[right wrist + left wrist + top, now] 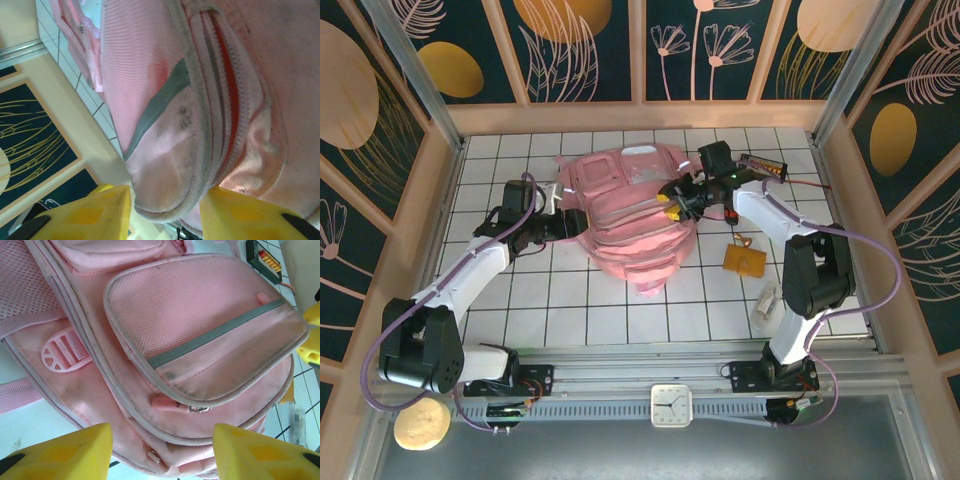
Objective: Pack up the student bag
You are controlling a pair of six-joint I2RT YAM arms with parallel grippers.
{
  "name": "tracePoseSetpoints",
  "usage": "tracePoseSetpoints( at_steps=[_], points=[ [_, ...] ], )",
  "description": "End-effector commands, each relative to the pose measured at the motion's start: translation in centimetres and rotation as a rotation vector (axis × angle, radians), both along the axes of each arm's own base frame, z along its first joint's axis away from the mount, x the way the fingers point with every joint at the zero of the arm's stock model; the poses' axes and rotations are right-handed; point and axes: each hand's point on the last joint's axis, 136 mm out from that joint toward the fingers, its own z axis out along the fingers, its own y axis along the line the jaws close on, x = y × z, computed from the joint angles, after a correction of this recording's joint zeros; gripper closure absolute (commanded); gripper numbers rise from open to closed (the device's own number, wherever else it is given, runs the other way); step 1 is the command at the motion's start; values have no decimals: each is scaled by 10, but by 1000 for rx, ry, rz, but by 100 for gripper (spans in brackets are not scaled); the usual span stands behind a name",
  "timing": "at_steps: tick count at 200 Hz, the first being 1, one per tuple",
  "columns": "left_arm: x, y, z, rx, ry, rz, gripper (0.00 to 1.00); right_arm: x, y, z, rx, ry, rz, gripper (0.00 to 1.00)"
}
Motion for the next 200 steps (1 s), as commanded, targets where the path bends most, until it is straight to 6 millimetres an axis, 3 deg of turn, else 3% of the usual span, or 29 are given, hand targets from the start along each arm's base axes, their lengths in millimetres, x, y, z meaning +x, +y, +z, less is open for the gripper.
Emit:
tracePoseSetpoints(
  at_steps=[1, 27, 45, 93, 128, 157, 162, 200],
  points=[
    [-5, 1, -10, 28, 13, -23, 45, 19, 12, 28, 49, -88, -7, 62],
    [-7, -2, -10, 20, 4, -47, 44, 23, 18, 31, 75, -94, -7, 91],
    [-12, -8, -15, 38, 9, -82, 43, 22, 22, 30, 84, -87, 3, 100],
    [-11, -26, -34, 117, -3, -162, 44, 24, 25, 30, 85, -88, 7, 100],
    [7, -29, -40, 188, -33, -163, 46, 28, 26, 44, 106, -107, -9, 100],
    [22, -25, -39, 241, -65, -147, 46, 30, 29, 57, 125, -119, -4, 100],
    [30, -27, -27, 239, -96, -146, 46, 30, 29, 60, 130, -122, -4, 100],
    [38, -35, -10, 220, -155, -181, 46, 33, 33, 87, 170, -147, -3, 100]
  ],
)
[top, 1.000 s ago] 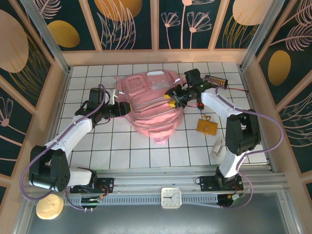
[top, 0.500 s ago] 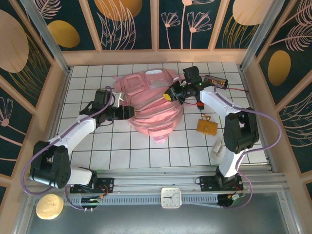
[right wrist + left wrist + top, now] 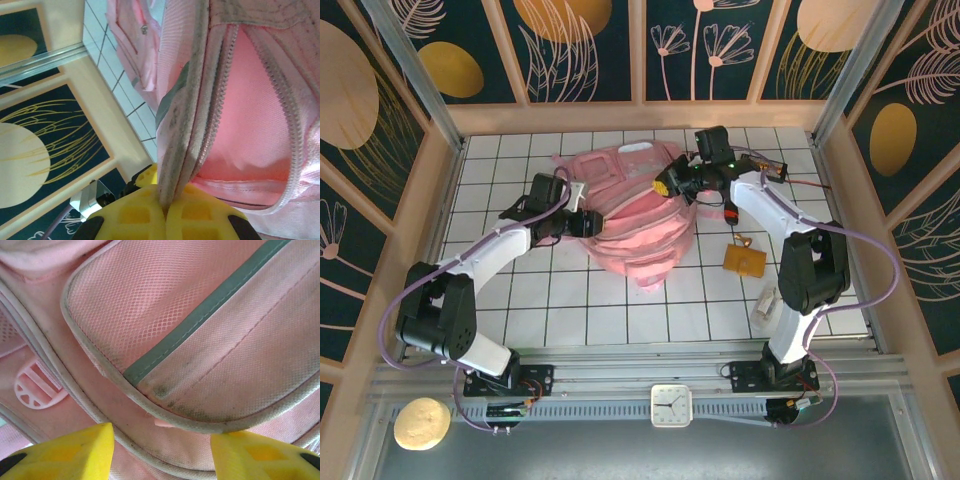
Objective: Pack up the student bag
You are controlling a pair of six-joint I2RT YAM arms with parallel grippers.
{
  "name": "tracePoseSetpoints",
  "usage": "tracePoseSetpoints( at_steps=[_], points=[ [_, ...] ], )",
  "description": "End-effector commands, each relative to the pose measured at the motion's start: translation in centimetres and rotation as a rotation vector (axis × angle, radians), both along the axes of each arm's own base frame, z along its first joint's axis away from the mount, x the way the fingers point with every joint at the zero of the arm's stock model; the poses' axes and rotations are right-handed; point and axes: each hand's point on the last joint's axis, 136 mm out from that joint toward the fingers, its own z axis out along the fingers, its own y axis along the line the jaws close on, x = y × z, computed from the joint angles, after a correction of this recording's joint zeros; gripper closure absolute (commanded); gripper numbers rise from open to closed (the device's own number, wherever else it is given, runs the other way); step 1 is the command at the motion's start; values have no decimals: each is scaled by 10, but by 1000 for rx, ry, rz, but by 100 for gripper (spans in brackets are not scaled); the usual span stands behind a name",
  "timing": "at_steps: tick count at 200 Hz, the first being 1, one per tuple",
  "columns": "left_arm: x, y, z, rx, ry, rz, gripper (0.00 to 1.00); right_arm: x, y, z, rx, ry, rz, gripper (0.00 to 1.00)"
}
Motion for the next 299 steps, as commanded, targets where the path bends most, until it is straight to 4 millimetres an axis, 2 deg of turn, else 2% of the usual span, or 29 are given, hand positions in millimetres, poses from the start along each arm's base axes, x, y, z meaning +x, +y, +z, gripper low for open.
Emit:
tracePoseSetpoints(
  at_steps=[1, 23, 52, 63, 70, 76, 91, 120, 154, 192, 225, 251, 275, 299],
  points=[
    [14, -7, 19, -3, -86, -39, 46, 7, 14, 44, 80, -93, 32, 100],
    [12, -11, 24, -17, -103, -67, 46, 13, 16, 57, 90, -112, 29, 100],
    [2, -9, 30, -23, -123, -88, 45, 20, 18, 63, 90, -117, 39, 100],
    [-5, -10, 30, -37, -123, -99, 43, 22, 20, 64, 95, -115, 41, 100],
    [-6, -12, 37, -58, -136, -107, 39, 23, 21, 66, 101, -116, 43, 100],
    [-14, -12, 28, -72, -111, -115, 36, 24, 22, 68, 105, -118, 46, 100],
    [-20, -15, 33, -157, -94, -127, 32, 26, 24, 73, 107, -123, 49, 100],
    [-12, -2, 49, -301, -105, -75, 31, 30, 26, 85, 109, -135, 50, 100],
    [-4, 2, 63, -355, -123, -90, 31, 30, 28, 91, 116, -137, 53, 100],
    [-5, -1, 47, -346, -76, -129, 33, 29, 32, 99, 130, -142, 55, 100],
    [-9, -5, 47, -351, -68, -172, 37, 30, 33, 101, 136, -140, 56, 100],
    [-9, -5, 39, -301, -72, -180, 38, 30, 36, 102, 145, -134, 62, 100],
    [-4, -9, 27, -264, -66, -186, 38, 30, 38, 103, 148, -133, 68, 100],
    [6, -14, 23, -247, -75, -184, 39, 29, 39, 106, 150, -131, 72, 100]
  ],
)
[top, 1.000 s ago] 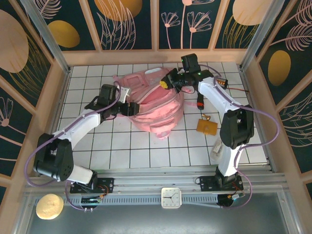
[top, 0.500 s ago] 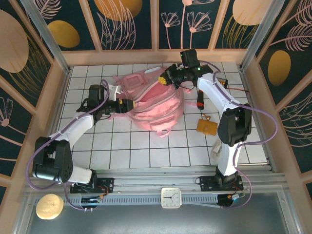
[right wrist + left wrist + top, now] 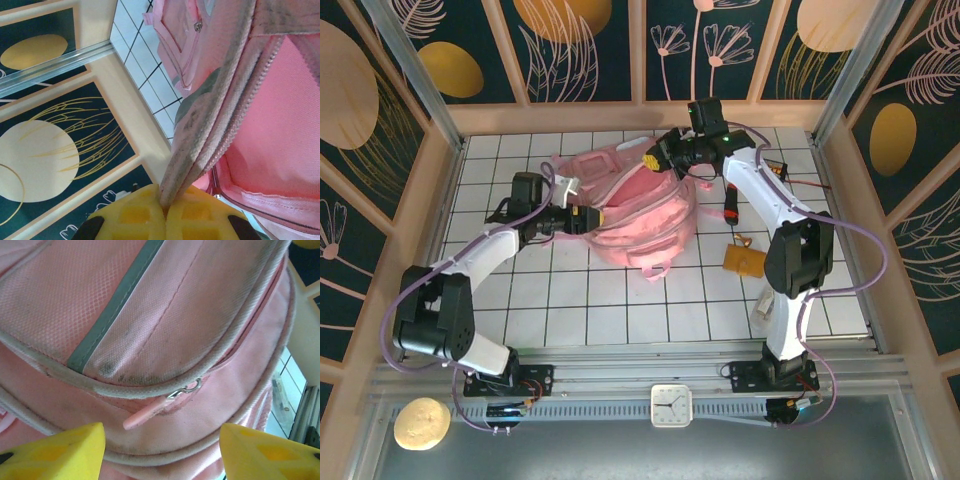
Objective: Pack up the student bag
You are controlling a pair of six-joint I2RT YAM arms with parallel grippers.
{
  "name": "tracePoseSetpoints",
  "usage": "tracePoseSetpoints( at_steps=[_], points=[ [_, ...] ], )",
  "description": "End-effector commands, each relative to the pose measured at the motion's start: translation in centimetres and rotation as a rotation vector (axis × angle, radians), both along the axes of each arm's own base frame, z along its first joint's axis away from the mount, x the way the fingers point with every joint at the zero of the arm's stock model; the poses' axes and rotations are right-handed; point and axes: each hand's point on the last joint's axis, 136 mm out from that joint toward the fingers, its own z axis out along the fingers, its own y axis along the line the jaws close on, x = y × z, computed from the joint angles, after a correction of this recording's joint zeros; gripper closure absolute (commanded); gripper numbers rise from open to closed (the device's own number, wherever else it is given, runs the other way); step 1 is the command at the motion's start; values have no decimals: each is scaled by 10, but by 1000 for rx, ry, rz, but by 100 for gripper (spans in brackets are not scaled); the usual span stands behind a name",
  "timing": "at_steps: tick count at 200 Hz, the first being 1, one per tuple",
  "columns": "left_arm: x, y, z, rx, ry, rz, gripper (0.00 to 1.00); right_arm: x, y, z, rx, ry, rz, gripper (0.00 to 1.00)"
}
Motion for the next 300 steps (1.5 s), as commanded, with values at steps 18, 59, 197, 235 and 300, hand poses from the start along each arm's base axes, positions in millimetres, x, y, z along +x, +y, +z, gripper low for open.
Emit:
tracePoseSetpoints(
  at_steps=[18, 59, 197, 235, 300],
  points=[
    [20, -7, 3, 37, -62, -13, 39, -3, 17, 58, 106, -132, 68, 100],
    [27, -11, 1, 43, -67, -12, 52, -5, 17, 57, 105, -126, 71, 100],
    [3, 20, -30, 222, -32, 38, 100, -2, -7, 50, 81, -133, 39, 100],
    [-5, 38, -33, 262, -16, 86, 100, 0, -18, 48, 76, -142, 24, 100],
    [17, 86, -56, 461, 27, 255, 100, 0, -29, 52, 72, -158, 14, 100]
  ],
)
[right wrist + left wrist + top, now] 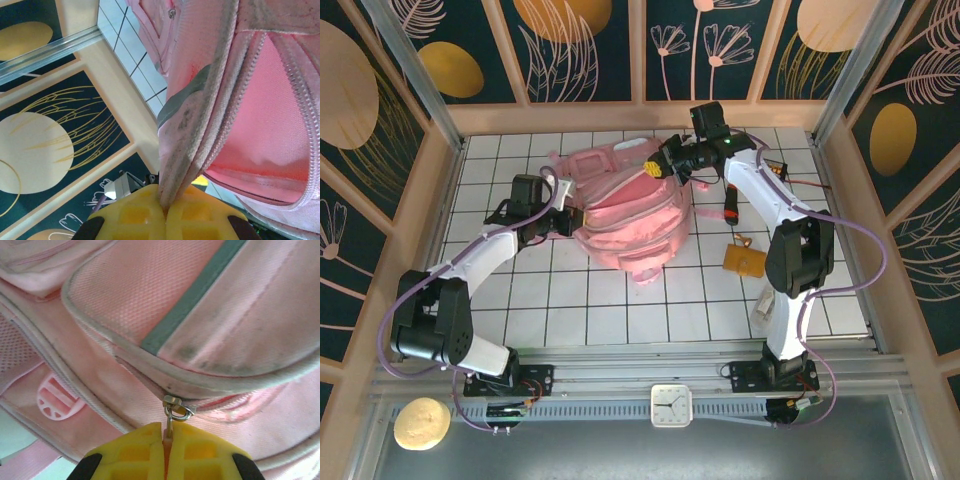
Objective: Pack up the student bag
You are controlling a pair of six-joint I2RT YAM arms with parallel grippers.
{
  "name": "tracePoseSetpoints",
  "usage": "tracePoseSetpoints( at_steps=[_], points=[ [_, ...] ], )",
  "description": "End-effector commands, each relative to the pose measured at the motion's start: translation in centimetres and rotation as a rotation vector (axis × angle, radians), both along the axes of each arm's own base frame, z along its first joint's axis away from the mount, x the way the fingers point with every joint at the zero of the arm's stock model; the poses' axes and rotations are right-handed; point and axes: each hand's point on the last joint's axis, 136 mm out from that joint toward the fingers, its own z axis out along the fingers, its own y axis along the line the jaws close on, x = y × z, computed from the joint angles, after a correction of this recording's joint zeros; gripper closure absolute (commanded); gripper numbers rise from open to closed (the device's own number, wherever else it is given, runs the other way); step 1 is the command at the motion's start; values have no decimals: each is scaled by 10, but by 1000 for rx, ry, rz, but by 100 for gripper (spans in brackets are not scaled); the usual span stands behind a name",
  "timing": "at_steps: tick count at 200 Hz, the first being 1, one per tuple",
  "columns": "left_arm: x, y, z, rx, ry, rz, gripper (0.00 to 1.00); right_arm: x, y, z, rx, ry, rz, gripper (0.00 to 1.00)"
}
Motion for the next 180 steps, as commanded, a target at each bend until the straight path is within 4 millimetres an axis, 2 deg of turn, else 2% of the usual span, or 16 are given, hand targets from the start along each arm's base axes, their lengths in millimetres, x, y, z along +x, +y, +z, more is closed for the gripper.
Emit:
tracePoseSetpoints(
  at_steps=[1, 34, 51, 56, 70, 88, 115, 139, 151, 169, 180],
  points=[
    [1, 44, -36, 180, 108, 139, 100, 9, -24, 67, 59, -222, -31, 100],
    [13, 73, -48, 291, 126, 266, 97, 7, -30, 68, 59, -224, -39, 100],
    [16, 90, -57, 352, 139, 351, 92, 6, -30, 66, 64, -219, -36, 100],
    [26, 92, -47, 354, 111, 377, 90, 6, -30, 66, 65, -218, -36, 100],
    [35, 100, -44, 372, 93, 435, 81, 5, -29, 65, 71, -215, -29, 100],
    [46, 100, -39, 362, 69, 452, 78, 3, -27, 63, 80, -210, -17, 100],
    [52, 94, -30, 336, 50, 430, 61, 0, -21, 62, 89, -210, 2, 100],
    [43, 90, -11, 314, 9, 398, 35, -3, -13, 64, 109, -218, 18, 100],
    [35, 88, 6, 291, -30, 383, 22, -3, -6, 64, 124, -223, 27, 100],
    [23, 78, 44, 214, -125, 342, 2, -4, 3, 64, 141, -225, 39, 100],
    [18, 68, 71, 153, -196, 303, 1, -4, 9, 63, 148, -224, 47, 100]
  ],
)
